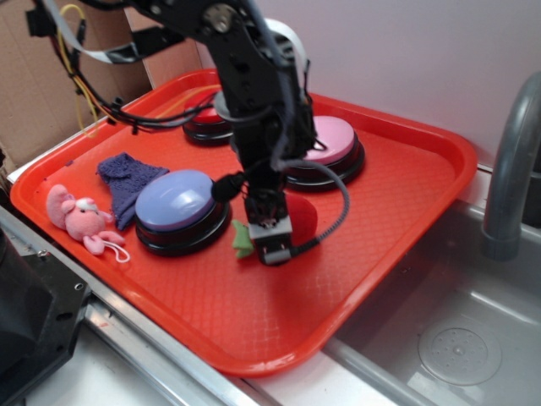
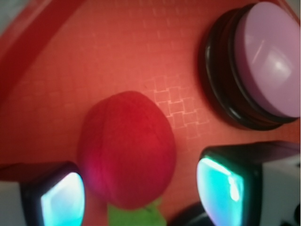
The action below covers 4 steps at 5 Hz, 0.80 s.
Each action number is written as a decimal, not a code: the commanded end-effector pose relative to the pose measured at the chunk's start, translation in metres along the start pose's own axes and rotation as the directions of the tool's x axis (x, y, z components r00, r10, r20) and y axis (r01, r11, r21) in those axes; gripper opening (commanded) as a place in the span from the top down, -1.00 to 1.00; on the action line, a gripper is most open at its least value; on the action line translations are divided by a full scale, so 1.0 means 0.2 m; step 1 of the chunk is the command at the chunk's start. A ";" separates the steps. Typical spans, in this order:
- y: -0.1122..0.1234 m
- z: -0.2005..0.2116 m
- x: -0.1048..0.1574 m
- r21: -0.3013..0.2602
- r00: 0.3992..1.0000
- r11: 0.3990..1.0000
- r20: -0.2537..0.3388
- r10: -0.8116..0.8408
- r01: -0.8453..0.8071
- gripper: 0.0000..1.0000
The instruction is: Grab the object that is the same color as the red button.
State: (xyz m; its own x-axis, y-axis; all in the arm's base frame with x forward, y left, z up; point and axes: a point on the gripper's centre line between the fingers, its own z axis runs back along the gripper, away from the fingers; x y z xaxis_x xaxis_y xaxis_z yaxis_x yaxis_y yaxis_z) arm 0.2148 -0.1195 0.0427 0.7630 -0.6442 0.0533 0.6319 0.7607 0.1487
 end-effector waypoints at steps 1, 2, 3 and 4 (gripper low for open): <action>-0.05 -0.03 0.06 -0.020 0.999 0.999 0.015 0.029 -0.029 -0.52; -0.05 -0.06 0.06 -0.028 0.998 0.998 -0.024 0.063 -0.064 1.00; -0.02 0.00 0.02 -0.031 0.990 0.990 -0.031 0.134 -0.135 1.00; 0.06 0.14 -0.04 -0.055 0.952 0.951 -0.040 0.303 -0.305 1.00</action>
State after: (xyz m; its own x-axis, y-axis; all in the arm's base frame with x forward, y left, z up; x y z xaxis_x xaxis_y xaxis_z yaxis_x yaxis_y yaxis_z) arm 0.2108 -0.0998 0.0640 0.9240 -0.3823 0.0122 0.3802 0.9215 0.0797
